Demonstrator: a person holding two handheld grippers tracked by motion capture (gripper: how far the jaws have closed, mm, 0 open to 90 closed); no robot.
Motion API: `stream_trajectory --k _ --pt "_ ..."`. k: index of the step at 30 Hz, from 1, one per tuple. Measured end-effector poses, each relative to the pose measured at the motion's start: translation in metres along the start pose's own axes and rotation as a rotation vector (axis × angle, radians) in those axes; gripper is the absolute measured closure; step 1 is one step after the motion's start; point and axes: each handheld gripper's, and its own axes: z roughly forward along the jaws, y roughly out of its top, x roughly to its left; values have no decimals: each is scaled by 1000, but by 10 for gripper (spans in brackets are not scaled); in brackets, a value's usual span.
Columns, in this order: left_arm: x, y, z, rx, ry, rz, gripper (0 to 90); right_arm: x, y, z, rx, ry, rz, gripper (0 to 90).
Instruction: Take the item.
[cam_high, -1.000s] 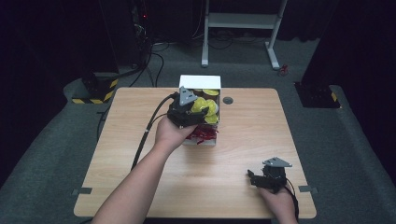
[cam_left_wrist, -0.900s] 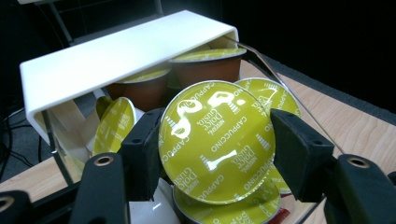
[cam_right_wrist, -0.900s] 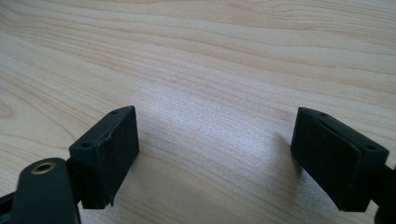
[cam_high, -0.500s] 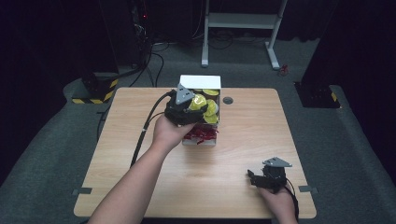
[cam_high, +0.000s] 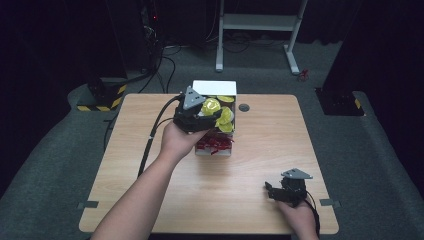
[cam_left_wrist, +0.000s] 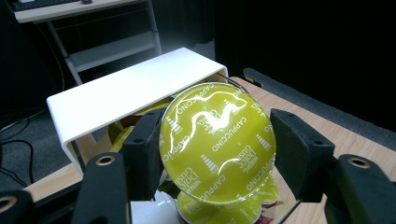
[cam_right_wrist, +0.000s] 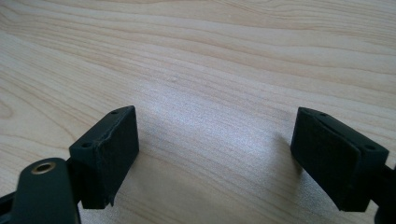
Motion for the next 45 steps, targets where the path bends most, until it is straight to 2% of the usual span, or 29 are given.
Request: stream_trajectory --k 18,28,45 --pt "4 -5 -9 3 -2 -3 395 0 0 0 0 0 1 152" --pt "11 -10 -20 6 18 3 395 0 0 0 1 0 2 152" --pt "27 -24 -42 -4 56 -21 395 0 0 0 0 0 0 152"
